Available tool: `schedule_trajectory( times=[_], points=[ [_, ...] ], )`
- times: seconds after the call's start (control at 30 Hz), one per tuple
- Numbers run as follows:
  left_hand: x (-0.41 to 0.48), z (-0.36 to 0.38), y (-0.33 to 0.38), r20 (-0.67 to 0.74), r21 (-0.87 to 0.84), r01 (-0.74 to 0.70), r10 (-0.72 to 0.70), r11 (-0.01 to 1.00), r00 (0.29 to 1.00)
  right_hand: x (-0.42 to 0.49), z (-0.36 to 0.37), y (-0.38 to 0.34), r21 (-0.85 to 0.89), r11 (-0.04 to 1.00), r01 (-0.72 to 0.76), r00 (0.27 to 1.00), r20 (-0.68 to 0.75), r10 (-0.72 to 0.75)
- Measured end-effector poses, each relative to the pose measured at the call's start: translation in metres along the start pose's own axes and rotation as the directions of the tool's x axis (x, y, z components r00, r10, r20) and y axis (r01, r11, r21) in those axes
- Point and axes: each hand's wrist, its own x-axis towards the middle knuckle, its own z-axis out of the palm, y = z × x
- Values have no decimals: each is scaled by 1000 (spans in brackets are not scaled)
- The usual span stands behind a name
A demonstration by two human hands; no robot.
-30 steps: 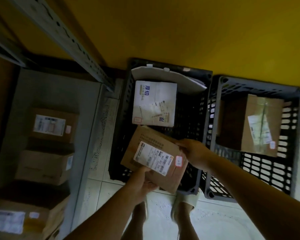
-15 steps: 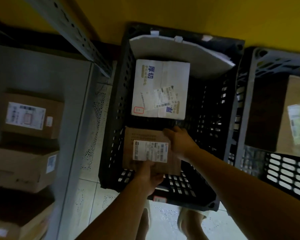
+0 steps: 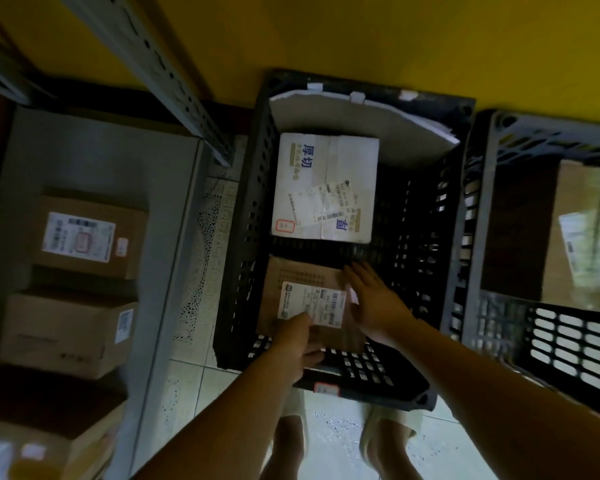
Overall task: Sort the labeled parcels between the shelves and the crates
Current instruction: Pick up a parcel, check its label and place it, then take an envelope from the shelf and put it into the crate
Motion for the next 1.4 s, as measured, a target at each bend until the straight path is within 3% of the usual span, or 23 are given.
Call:
schedule_trajectory(
  times=[0.1,0.23,0.33,0.47,0.67,0.9,0.97,1.07,1.23,1.4],
  points=[
    [-30,-18,15,-55,46,-166,168,985,984,-43,-18,-19,268,961,-71,994,-59,90],
    [-96,-34,39,-11,183,-298,305,937,952,-103,-54,-45,594,793,-139,974,-64,218],
    [-162,-42,51,47,224,-360,359,906,932,-154,-91,-71,762,634,-134,962,-55,268],
    [-275,-58,56,108,153,-450,438,880,892,-244,-155,-120,925,377,-45,958,-67,278],
    [-477,-79,52,145,-4,-649,642,761,753,-411,-262,-218,884,411,221,958,-277,80],
    [-654,-97,19,159,-55,-889,883,454,441,-569,-342,-280,770,384,509,859,-484,-168],
    [-697,-100,9,114,-68,-932,931,356,347,-600,-357,-285,733,344,587,809,-535,-241],
    [-755,-99,-11,-23,-87,-985,988,148,150,-632,-379,-294,694,287,660,745,-554,-372],
    [-823,-78,-67,-290,-1,-992,950,-125,-119,-673,-413,-314,597,230,768,577,-491,-652],
    [-883,-83,-118,-553,126,-957,783,-261,-286,-720,-434,-352,526,92,846,348,-412,-842]
  ],
)
